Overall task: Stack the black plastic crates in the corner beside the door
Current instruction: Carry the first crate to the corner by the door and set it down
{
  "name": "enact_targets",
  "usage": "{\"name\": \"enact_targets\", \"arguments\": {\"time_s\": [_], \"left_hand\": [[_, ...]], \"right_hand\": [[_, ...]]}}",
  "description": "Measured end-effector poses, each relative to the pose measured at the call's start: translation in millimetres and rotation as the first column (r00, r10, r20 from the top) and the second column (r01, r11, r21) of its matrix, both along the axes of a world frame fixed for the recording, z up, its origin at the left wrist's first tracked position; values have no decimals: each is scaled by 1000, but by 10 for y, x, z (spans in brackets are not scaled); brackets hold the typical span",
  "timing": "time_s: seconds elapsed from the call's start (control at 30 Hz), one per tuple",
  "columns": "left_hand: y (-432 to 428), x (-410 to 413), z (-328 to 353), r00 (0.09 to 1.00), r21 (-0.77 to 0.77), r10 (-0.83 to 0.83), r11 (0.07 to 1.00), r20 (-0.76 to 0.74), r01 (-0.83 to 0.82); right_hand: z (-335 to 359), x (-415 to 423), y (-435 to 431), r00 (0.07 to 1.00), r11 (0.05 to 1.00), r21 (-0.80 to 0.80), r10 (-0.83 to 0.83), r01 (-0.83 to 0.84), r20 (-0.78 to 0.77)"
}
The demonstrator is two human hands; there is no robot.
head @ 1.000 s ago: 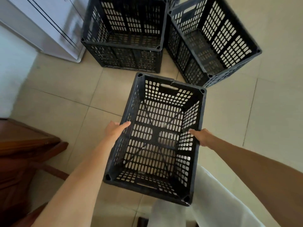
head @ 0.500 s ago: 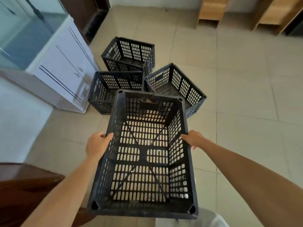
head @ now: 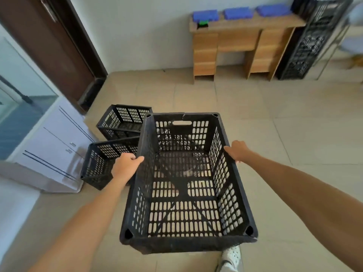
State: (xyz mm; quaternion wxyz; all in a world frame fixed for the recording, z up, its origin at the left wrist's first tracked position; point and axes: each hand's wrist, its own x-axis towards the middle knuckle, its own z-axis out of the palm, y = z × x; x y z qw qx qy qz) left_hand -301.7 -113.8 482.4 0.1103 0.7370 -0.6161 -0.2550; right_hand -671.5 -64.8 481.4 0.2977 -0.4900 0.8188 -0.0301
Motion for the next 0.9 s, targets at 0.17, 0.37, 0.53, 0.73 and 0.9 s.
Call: {"name": "enact_targets", "arguments": {"time_s": [0.17,0.37,0.53,0.73,0.9], "left_hand": [[-424,-1093,368,998,-51,-61,997,17,62],[-971,-2061,683,993,-109,-116,987,22,118],[-1561,-2593,884,987,-130,-159,978,25,161],[-2435,-3011,932,979,-102,-205,974,-10,203],[-3372,-3264,874,968,-20,-249,968,37,250]], "right_hand": [[256,-1059,-269,998,999,-46,-30,28,-60],[593,-2056,-707,994,988,-136,-86,77,-66],[860,-2597,-1296,990,981,-179,-90,71,-104],[896,-3067,-2199,979,975,-213,-101,63,-175],[768,-3326,-3073,980,978,-193,-107,74,-169]]}}
